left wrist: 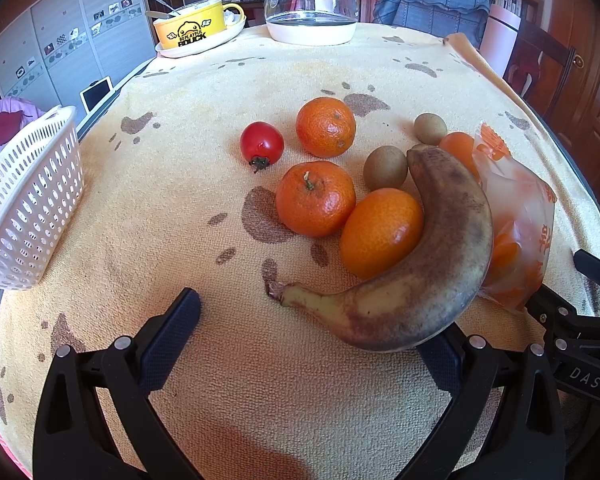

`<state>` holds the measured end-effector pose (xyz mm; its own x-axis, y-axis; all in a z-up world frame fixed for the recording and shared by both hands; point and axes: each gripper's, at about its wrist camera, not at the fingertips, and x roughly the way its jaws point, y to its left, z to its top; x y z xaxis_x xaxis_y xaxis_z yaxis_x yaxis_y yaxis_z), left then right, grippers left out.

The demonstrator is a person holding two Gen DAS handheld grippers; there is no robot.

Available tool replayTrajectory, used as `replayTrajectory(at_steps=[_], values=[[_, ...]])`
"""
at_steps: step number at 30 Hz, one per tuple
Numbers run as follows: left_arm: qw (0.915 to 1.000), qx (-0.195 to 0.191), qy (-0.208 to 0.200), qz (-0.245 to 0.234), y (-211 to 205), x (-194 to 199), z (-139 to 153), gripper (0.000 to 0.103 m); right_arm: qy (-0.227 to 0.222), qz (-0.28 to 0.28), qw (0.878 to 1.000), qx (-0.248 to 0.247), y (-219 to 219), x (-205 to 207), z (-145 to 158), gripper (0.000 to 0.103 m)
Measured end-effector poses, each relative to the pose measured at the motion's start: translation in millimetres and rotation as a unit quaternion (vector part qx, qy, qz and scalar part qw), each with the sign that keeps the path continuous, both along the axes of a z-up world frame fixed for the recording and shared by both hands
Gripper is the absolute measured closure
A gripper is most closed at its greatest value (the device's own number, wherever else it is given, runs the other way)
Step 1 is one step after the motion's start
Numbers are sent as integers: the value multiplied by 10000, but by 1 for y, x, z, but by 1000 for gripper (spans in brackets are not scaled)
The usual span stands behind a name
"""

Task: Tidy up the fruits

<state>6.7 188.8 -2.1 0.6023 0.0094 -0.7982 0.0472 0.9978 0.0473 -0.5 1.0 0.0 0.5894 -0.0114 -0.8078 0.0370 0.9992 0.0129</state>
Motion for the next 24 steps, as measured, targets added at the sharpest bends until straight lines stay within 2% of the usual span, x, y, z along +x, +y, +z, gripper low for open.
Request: replayTrajectory(at_steps=[24], values=[[10000, 57, -68, -29, 1, -16, 10, 2, -32, 263, 9994, 230, -1, -4, 5, 5]])
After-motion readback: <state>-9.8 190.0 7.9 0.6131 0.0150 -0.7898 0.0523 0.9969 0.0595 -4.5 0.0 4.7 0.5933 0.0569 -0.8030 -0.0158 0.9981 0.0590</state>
